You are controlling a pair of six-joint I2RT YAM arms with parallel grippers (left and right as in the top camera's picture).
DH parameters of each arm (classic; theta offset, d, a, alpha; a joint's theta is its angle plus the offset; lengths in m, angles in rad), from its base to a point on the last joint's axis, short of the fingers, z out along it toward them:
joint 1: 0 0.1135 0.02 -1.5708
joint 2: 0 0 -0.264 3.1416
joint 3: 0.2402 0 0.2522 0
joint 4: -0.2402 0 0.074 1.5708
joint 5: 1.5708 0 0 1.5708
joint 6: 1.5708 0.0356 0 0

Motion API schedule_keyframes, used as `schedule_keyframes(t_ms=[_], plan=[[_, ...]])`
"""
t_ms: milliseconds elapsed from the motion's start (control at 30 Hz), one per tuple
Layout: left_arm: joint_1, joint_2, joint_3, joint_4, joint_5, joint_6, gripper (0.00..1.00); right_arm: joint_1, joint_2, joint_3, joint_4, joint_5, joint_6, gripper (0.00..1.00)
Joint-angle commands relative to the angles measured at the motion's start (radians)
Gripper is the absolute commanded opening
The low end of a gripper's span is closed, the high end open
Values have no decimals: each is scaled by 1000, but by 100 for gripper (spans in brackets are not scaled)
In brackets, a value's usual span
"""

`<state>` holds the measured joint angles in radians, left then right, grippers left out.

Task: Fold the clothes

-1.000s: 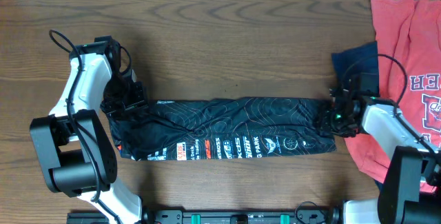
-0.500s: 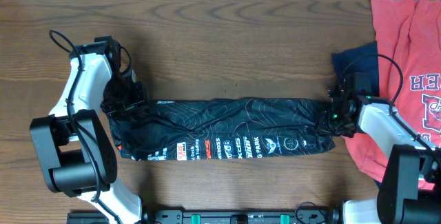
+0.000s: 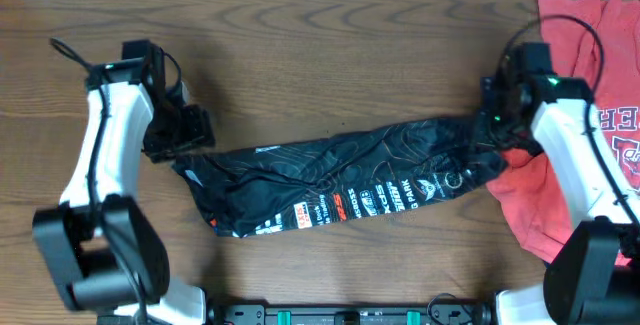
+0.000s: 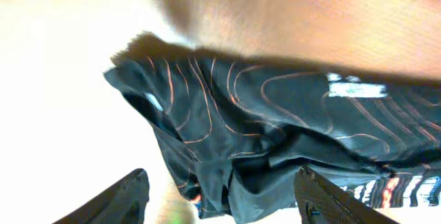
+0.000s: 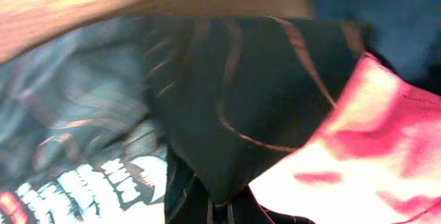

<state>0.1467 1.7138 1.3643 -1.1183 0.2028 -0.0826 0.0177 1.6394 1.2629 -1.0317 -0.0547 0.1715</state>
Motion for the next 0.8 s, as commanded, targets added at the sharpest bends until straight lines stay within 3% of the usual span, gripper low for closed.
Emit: schedule_keyframes(t_ms=[0, 467, 767], plan=[[1, -27, 25, -1, -2, -6, 70, 109, -1, 38, -10, -17, 21, 1], [0, -27, 6, -8, -2, -10, 70, 491, 129, 38, 75, -25, 191, 1], [0, -27, 5, -13, -2, -9, 70, 631, 196, 38, 194, -40, 210, 1]])
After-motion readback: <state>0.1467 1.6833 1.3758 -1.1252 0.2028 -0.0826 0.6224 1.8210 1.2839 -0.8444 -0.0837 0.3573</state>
